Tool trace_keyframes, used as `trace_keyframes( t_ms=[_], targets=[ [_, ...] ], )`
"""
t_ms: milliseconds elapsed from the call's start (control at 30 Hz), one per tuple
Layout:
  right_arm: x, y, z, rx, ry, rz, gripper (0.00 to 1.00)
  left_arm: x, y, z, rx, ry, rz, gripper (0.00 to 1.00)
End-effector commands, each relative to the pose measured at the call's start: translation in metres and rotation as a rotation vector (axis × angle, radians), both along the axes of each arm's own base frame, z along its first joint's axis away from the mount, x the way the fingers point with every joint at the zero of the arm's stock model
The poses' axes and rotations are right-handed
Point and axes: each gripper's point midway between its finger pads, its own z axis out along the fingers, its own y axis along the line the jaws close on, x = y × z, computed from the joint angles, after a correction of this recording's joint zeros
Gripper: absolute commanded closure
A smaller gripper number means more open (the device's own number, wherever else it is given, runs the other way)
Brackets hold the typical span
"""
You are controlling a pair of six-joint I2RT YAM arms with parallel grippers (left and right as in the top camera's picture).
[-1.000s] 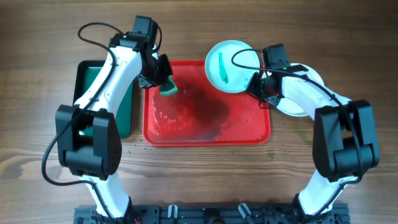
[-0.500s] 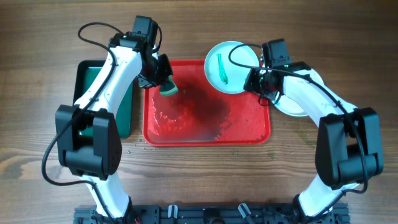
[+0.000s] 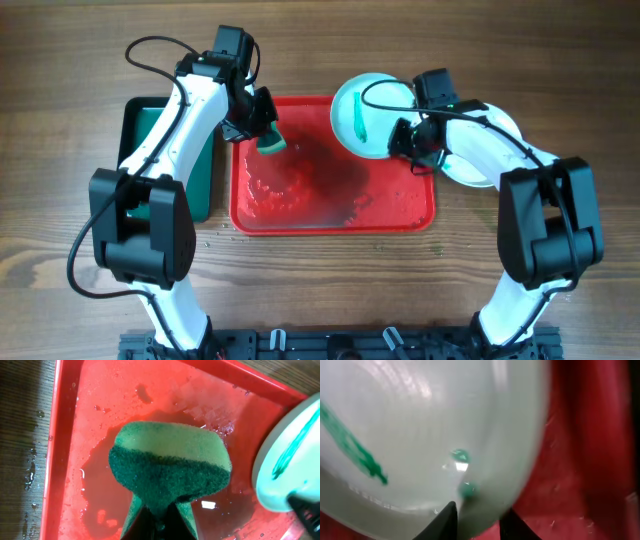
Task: Clean dirty plates on tray and stack at the side
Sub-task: 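Reach the right gripper to the last plate and grasp its rim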
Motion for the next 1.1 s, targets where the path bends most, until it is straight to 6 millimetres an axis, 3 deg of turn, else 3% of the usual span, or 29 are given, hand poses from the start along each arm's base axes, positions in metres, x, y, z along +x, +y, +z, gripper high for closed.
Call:
trace_keyframes(
  t_ms=[0,167,333,400,533,600,767,900,1067],
  targets=[
    [-0.032,0.027,-0.004,0.064,0.078,0.185,0.71,0.001,-0.001,-0.003,0.007,-0.001,-0.022,0.96],
    [-0.062,0.048,0.011,0.063,0.106,0.334,0.71,0.001,-0.001,-0.003,0.010,-0.002,-0.021,0.96],
    [-0.062,0.054,0.033,0.048,0.032,0.404,0.68,0.001,0.001,-0.003,0.017,-0.003,-0.020,0.96],
    [-0.056,0.045,0.038,-0.009,0.004,0.395,0.65,0.001,0.001,-0.003,0.017,-0.003,-0.020,0.96],
    [-0.029,0.012,0.042,-0.221,-0.096,0.392,0.54,0.001,0.001,-0.003,0.017,-0.001,-0.020,0.96],
    [-0.013,0.006,0.044,-0.274,-0.163,0.411,0.52,0.001,0.001,-0.003,0.017,-0.001,-0.020,0.96],
    [0.034,0.020,0.046,-0.295,-0.366,0.492,0.51,0.001,0.001,-0.003,0.017,-0.002,-0.020,0.96],
    [0.042,0.030,0.029,-0.262,-0.388,0.571,0.52,0.002,0.001,-0.003,0.016,-0.007,-0.020,0.96],
    [0.045,0.022,0.012,-0.246,-0.356,0.550,0.57,0.002,0.000,-0.003,0.016,-0.007,-0.020,0.96]
  ],
)
